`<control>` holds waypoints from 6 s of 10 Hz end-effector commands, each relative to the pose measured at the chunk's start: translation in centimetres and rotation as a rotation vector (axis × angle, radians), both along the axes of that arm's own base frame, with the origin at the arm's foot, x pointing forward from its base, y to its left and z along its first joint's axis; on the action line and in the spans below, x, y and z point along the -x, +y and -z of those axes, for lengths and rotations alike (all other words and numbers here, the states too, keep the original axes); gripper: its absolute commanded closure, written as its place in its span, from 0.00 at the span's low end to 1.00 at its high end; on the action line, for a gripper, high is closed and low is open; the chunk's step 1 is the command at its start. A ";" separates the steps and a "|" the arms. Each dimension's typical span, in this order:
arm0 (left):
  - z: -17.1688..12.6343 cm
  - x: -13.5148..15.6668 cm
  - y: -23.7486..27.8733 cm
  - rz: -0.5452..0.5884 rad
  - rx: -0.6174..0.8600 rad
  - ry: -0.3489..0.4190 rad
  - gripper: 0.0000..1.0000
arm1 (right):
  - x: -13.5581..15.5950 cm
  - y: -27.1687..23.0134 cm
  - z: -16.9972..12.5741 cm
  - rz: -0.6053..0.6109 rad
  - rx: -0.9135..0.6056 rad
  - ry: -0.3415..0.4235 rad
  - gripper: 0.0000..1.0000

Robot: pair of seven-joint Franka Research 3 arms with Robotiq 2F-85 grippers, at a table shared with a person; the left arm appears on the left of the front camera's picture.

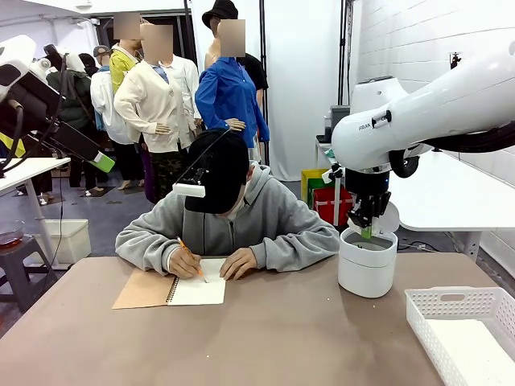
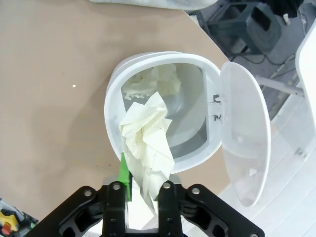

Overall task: Sort the paper based on its condition.
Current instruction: If a person hands you a paper, place it in the Organizing basket , and if it's crumpled, put it in the Trash can.

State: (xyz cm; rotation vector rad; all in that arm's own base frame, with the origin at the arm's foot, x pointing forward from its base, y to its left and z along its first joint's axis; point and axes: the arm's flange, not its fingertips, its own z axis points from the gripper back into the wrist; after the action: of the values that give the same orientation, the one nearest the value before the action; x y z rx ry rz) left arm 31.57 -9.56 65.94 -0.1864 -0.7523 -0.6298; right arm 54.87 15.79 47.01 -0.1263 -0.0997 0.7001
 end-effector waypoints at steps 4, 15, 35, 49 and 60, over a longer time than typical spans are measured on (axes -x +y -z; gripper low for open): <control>0.0 0.0 0.0 -0.002 0.021 0.010 0.00 | 0.0 0.1 0.0 0.000 0.050 -0.016 0.00; 0.0 0.0 0.0 -0.002 0.021 0.010 0.00 | 0.3 0.2 -0.5 -0.014 0.015 -0.014 0.00; 0.0 0.0 0.0 -0.002 0.021 0.010 0.00 | 9.6 9.1 -20.8 -0.553 -0.588 -0.149 0.00; 0.0 0.0 0.0 -0.002 0.021 0.010 0.00 | 12.8 10.8 -22.1 -0.565 -0.589 -0.131 0.00; 0.0 0.0 0.0 -0.002 0.021 0.010 0.00 | 15.8 10.4 -18.7 -0.471 -0.675 -0.203 0.00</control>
State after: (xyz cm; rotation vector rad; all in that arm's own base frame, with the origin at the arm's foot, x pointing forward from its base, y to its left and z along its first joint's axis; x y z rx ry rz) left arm 31.57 -9.58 65.93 -0.1864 -0.7521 -0.6300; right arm 39.79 26.49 66.47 0.4493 -0.5500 1.1153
